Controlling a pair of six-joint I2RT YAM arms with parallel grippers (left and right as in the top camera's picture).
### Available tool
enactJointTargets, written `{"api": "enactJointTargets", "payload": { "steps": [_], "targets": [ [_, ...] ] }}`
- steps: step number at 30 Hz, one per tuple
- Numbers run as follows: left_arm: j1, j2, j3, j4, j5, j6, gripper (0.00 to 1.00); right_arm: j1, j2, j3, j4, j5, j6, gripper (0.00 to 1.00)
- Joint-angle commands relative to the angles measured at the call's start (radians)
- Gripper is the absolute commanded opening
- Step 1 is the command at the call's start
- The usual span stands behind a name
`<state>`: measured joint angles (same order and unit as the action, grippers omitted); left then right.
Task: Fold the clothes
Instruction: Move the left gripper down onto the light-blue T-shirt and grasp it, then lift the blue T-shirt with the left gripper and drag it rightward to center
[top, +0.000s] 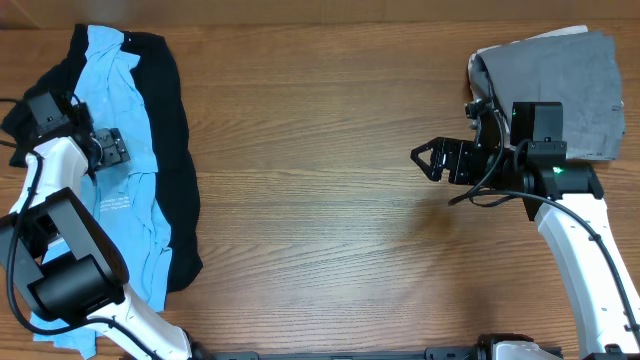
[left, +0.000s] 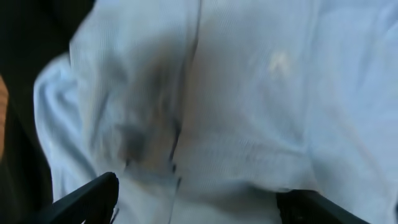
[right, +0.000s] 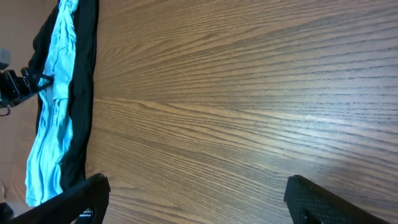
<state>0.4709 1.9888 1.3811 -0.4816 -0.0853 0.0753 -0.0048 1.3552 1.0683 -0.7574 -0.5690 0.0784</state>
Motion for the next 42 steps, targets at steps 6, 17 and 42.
{"api": "enactJointTargets", "payload": {
  "steps": [6,17,42],
  "targets": [
    [-0.008,0.020,0.023,0.072,0.061,0.002,0.70,0.006,0.003,0.031,0.019,0.007,-0.004,0.94],
    [-0.009,0.112,0.023,0.131,0.061,-0.026,0.42,0.006,0.003,0.031,0.034,0.006,-0.004,0.93],
    [-0.167,-0.178,0.220,-0.064,0.138,-0.143,0.04,0.004,0.002,0.044,0.064,0.006,0.000,0.61]
  ]
}}
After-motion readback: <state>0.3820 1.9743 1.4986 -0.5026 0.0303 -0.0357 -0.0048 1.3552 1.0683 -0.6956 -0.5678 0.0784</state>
